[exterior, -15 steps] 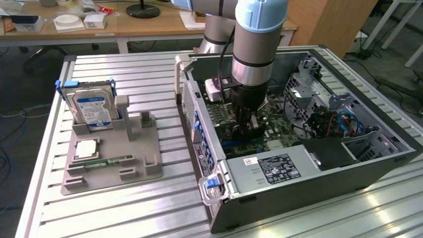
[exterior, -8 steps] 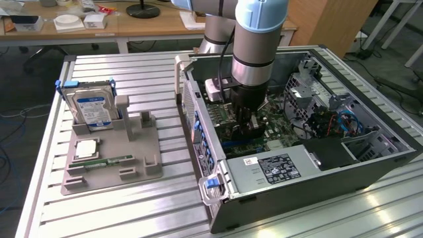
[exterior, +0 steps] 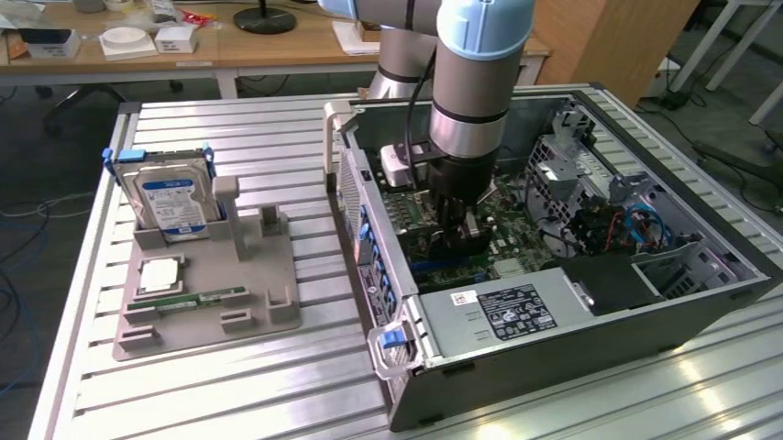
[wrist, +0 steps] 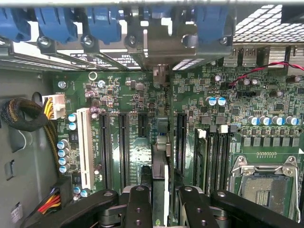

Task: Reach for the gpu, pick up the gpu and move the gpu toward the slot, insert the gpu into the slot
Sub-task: 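Insert the gpu into the slot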

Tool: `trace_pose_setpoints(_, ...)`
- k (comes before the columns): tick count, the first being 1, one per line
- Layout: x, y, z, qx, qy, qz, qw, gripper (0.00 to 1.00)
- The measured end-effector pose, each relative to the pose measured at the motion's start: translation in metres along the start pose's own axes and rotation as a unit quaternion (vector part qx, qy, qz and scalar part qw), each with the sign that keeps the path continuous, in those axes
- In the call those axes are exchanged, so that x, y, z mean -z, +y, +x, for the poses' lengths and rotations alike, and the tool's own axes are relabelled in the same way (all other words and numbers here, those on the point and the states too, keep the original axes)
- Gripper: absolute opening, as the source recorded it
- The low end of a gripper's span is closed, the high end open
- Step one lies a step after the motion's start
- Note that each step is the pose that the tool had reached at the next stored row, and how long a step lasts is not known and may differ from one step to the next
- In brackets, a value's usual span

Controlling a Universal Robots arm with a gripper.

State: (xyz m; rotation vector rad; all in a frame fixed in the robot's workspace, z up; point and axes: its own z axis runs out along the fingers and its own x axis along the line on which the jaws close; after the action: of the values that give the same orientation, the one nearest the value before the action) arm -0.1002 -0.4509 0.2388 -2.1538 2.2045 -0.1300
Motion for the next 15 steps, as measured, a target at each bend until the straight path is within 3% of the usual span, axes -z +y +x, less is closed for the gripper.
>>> trace_pose_setpoints(15,-0.0019,-0.0003,-0.0005,0.001,0.0001,0.0,1.0,0.27)
